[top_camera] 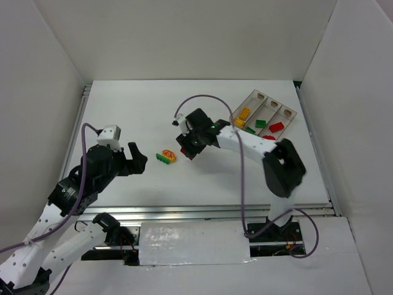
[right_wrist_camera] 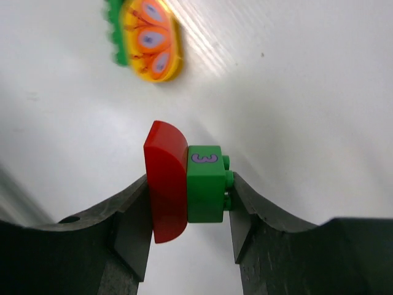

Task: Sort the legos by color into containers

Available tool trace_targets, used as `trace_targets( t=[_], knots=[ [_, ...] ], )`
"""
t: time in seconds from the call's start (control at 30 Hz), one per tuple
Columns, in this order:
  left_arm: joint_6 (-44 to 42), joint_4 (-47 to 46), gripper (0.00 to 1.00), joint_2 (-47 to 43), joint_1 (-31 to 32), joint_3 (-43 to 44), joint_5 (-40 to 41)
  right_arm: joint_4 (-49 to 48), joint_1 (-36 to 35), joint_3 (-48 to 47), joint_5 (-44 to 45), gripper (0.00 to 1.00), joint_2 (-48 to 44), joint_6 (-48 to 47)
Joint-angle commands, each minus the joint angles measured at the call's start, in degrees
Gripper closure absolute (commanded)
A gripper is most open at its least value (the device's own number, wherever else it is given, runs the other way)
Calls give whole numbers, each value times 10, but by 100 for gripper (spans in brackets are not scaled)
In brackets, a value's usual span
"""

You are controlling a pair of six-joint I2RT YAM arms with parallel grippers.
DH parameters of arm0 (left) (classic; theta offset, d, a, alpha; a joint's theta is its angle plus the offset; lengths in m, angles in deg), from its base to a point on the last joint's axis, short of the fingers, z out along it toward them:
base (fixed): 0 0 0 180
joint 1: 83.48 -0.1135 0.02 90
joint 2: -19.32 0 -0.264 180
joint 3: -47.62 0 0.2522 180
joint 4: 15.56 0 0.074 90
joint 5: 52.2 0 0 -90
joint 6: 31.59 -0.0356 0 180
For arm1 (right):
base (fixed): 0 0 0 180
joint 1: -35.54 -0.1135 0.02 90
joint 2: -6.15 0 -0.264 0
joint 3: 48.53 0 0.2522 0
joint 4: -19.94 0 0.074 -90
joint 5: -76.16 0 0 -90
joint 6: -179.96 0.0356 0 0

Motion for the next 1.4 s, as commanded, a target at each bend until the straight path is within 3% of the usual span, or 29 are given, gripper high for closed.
trace_targets(
  t=[0.0,0.1,0.33,0.37,0.5,0.73,0.83,0.93,0.97,1.13,1.17,1.23,1.27,1.3,1.37],
  knots=[
    [80,-86,1,32,-2,18,-101,-146,-12,114,-33,96,-167,109],
    [144,-173,1,64,-2,1,-190,-189,-39,218,-35,100,-314,163],
    [274,-429,1,157,5,-49,-386,-201,-92,335,2,100,-494,229],
    [289,-472,1,173,12,-56,-399,-196,-95,345,10,100,-507,236],
    [290,-480,4,203,55,-41,-396,-182,-98,355,40,100,-571,255],
    [297,-511,12,243,113,-39,-385,-158,-101,343,72,100,-573,268],
    [297,-510,25,257,115,-40,-385,-169,-100,348,61,100,-583,276],
    [294,-515,56,267,118,-36,-389,-175,-100,352,80,100,-587,289],
    [289,-511,73,271,119,-34,-388,-176,-100,352,82,100,-586,297],
    [262,-499,100,290,122,-15,-394,-187,-100,348,86,100,-572,319],
    [257,-497,100,291,122,-13,-396,-187,-101,346,86,100,-567,324],
    [247,-497,100,293,122,-10,-400,-191,-101,346,64,83,-566,330],
    [235,-498,100,290,122,-10,-401,-195,-101,350,52,61,-572,333],
    [228,-501,100,287,122,-10,-400,-203,-101,356,19,1,-576,336],
    [204,-490,100,276,122,-6,-401,-216,-97,373,-29,0,-596,328]
  ],
)
